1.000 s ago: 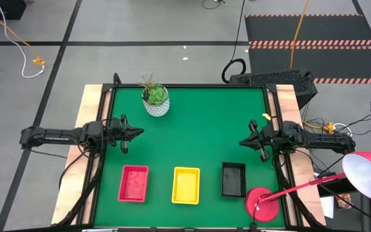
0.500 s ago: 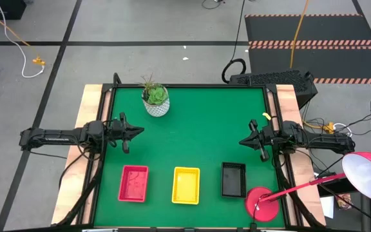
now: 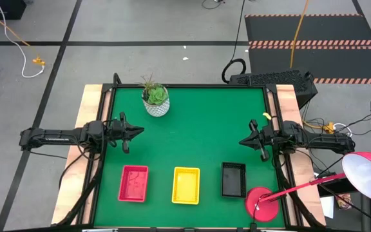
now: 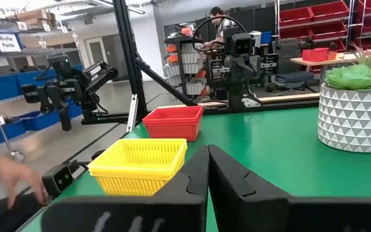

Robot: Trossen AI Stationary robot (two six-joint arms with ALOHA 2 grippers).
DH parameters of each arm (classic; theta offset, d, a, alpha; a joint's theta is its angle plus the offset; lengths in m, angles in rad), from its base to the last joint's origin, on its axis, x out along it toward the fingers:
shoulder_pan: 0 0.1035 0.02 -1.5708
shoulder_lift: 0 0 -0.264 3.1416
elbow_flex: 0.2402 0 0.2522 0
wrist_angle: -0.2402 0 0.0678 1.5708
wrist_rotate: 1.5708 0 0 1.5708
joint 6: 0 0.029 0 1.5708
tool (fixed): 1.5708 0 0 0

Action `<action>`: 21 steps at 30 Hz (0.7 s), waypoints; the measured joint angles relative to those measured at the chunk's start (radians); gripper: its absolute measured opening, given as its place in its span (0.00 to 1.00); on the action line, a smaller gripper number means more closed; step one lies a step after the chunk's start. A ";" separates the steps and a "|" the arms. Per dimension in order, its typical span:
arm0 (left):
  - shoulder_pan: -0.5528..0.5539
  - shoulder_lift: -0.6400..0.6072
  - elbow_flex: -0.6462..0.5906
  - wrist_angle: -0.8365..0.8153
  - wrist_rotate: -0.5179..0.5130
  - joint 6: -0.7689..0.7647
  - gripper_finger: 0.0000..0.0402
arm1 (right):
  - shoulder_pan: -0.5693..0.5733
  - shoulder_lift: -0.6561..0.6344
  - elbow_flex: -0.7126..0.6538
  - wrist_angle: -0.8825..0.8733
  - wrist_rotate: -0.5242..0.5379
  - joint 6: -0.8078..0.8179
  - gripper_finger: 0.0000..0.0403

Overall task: Stack baskets by color
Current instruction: Return to Home Position

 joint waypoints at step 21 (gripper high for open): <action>0.000 0.000 0.000 0.000 0.000 0.000 0.08 | 0.000 0.000 0.000 0.025 0.000 0.010 0.00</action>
